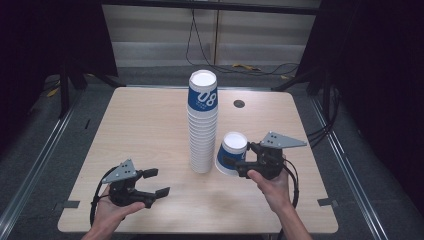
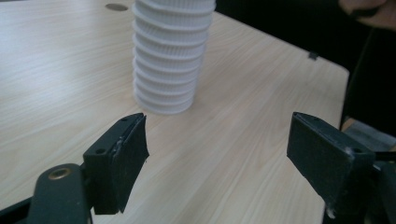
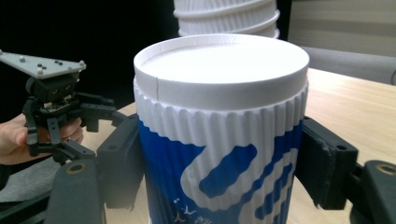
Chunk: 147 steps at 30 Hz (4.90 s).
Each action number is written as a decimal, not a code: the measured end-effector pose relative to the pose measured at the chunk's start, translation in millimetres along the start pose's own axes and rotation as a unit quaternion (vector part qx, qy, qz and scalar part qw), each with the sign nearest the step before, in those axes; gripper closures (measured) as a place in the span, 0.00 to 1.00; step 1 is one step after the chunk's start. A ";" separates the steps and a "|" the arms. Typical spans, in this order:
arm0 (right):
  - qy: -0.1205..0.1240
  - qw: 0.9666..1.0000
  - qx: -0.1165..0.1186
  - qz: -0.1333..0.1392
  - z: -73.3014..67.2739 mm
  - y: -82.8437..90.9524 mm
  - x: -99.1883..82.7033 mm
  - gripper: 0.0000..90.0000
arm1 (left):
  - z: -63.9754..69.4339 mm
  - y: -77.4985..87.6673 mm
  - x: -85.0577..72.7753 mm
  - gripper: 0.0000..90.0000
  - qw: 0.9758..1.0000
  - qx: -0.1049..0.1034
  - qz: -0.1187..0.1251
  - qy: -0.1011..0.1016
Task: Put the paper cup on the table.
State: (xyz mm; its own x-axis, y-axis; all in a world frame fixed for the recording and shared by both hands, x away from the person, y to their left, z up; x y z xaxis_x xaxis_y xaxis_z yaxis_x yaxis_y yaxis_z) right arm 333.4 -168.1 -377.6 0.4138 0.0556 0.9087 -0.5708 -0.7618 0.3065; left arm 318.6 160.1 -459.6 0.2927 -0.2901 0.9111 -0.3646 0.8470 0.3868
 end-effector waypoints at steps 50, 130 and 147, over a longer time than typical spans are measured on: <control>0.015 0.993 0.110 -0.037 -63.1 -79.0 -24.5 0.29 | 23.3 -21.6 14.5 0.17 0.997 -0.056 0.041 -0.017; -0.011 0.990 0.134 -0.043 -65.0 -86.8 -34.9 0.16 | 13.8 -14.4 5.4 0.18 0.999 -0.040 0.015 -0.029; -0.001 0.991 0.126 -0.048 -59.3 -80.4 -35.9 0.18 | 4.4 -3.9 6.6 0.18 0.999 -0.035 -0.018 -0.030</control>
State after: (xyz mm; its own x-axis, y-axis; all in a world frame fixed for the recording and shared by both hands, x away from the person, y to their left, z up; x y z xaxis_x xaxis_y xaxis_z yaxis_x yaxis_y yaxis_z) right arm 322.4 -70.5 -418.1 0.4582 0.1345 0.8786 -0.3335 -0.8902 0.3102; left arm 318.1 152.9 -454.5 0.2504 -0.3455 0.9044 -0.2922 0.8636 0.4108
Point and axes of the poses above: each handheld gripper's, and its own axes: y roughly backward along the jaws, x roughly out of its top, z roughly to its right, the point moved 3 cm from there along -y, roughly forward along the jaws, and after that the axes turned 5 degrees about -y, right-handed, at the moved point
